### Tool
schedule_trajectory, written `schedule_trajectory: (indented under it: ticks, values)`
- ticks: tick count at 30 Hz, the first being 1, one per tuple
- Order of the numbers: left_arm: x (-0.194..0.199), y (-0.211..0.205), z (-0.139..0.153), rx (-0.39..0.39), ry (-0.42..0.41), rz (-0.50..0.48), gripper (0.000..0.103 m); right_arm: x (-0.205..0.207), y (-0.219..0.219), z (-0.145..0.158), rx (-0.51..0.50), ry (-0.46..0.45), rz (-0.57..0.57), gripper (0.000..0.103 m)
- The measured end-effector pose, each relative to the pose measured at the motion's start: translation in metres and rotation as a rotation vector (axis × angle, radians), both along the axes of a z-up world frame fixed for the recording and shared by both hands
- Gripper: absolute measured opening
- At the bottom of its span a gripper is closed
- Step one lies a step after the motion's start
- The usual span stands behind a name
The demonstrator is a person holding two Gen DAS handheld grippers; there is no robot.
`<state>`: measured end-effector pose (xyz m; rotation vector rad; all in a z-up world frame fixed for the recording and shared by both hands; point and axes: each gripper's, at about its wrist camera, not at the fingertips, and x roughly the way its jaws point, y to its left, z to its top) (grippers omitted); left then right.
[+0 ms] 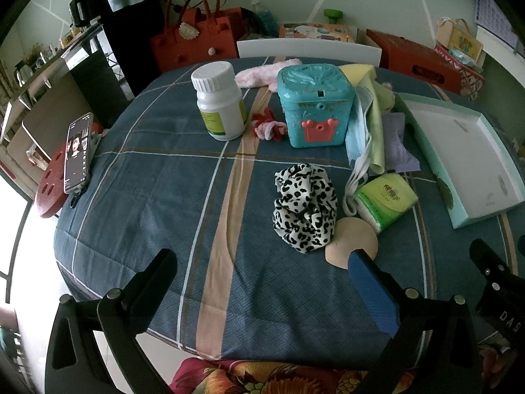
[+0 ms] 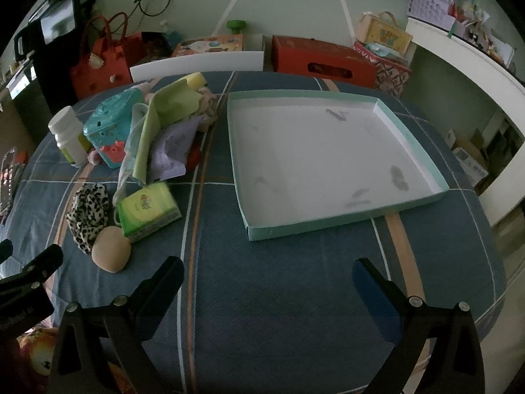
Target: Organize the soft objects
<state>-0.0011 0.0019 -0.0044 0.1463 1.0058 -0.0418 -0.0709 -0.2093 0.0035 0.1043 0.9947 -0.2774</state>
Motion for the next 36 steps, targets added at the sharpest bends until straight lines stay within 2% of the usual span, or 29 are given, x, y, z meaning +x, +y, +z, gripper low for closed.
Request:
schedule_trajectory:
  ticks: [31,36]
  values:
    - [-0.001,0.002,-0.001,0.002,0.002,0.003,0.103,0.000,0.002,0.000,-0.006,-0.002,0.000,0.103]
    - [0.011,0.007,-0.003,-0.049,0.082,-0.017,0.103,-0.004,-0.002,0.008,0.024,-0.033,0.008,0.103]
